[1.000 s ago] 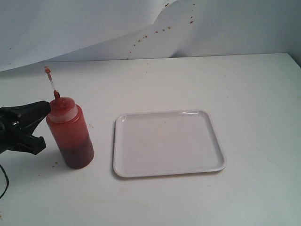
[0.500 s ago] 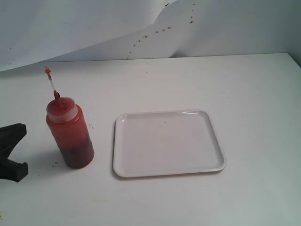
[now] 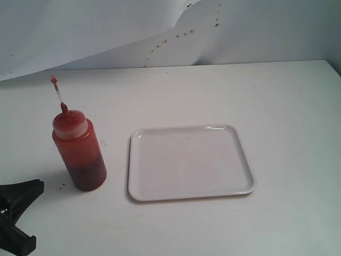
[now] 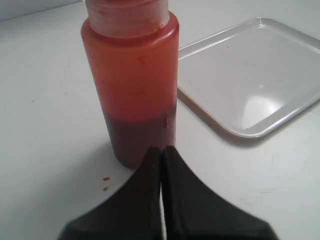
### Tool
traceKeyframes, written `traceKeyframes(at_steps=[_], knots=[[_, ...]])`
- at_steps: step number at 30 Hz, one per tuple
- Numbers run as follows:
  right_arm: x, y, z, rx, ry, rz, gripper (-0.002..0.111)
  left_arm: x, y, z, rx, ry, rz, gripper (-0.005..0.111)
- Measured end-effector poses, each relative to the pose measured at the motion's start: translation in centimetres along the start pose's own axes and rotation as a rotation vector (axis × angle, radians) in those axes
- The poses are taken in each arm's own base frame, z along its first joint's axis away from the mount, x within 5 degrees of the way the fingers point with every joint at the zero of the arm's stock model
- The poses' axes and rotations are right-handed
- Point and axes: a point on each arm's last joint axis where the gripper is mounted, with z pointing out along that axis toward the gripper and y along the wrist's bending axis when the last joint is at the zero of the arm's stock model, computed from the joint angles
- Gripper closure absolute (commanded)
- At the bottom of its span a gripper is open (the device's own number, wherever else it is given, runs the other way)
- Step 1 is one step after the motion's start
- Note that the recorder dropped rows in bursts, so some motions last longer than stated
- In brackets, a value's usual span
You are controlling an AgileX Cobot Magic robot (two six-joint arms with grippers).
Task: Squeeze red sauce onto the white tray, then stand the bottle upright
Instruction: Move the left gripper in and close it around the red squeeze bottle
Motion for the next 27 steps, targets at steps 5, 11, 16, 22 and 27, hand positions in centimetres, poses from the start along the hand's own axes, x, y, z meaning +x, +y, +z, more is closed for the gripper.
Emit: traceKeyframes(at_steps=[5,11,16,22,27], knots=[[0.0,0.0,0.0,0.0,0.0,0.0,0.108,0.1,0.0,0.1,0.002,0.009,-0.005,0.107],[0.0,0.0,0.0,0.0,0.0,0.0,0.108,0.9,0.1,0.8,0.023,0.076,-0.042,0.107],[0.0,0.0,0.0,0.0,0.0,0.0,0.108,1.6,-0.1,1.4,0.074,0.107,-0.059,0.107],[0.0,0.0,0.0,0.0,0.0,0.0,0.108,2.0,-0.4,2.3,0.149,0.104,0.003,0.103],[0.0,0.0,0.0,0.0,0.0,0.0,0.108,2.2,0.1,3.7,0.178,0.143,-0.003,0.085]])
